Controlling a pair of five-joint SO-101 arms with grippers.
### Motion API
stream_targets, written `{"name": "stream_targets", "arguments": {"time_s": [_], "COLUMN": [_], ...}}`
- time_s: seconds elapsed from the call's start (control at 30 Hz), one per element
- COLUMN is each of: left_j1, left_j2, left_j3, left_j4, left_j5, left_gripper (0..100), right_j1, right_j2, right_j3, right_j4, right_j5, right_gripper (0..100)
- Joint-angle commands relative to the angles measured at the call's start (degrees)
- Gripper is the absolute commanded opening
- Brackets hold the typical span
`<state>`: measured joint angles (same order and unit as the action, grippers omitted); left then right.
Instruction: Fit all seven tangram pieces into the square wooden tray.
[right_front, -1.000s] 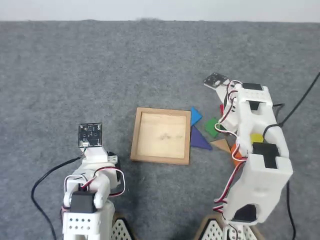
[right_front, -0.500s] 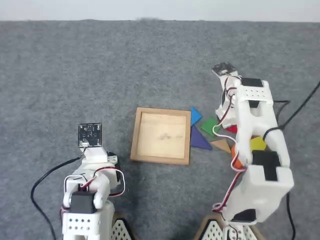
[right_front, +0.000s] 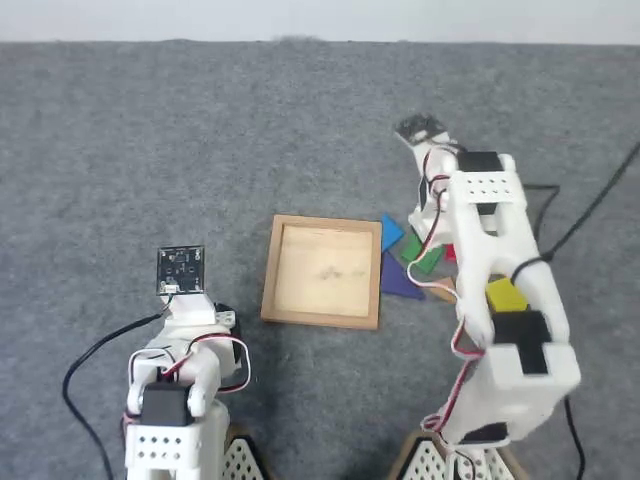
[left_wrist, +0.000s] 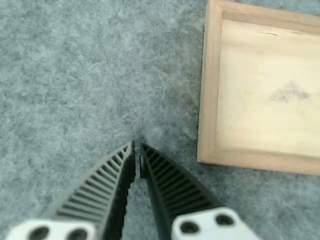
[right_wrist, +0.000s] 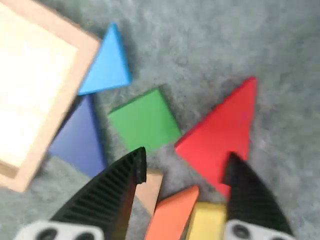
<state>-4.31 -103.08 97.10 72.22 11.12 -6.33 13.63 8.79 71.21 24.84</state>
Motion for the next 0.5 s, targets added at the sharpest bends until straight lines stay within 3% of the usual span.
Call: {"name": "stream_targets", "arguments": {"time_s": [0.0,0.27,0.47], "left_j1": [-0.26,-0.26,-0.26], "left_j2": [-1.14,-1.14,-1.14], "left_j3": [-0.66,-0.66,-0.66], "left_j4": [0.09,0.09,0.09], "left_j5": [-0.62,-0.62,-0.62], "left_gripper": [1,1,1], "right_j1": [1.8,8.13,7.25], "right_j2": [2.07,3.38,8.22], "right_j3": [-2.02,-2.02,-2.02], "right_j4": [-4.09,-8.48,-7.96], "right_j5": [2.81,2.55,4.66], "right_gripper": [31.3,29.6,29.6]}}
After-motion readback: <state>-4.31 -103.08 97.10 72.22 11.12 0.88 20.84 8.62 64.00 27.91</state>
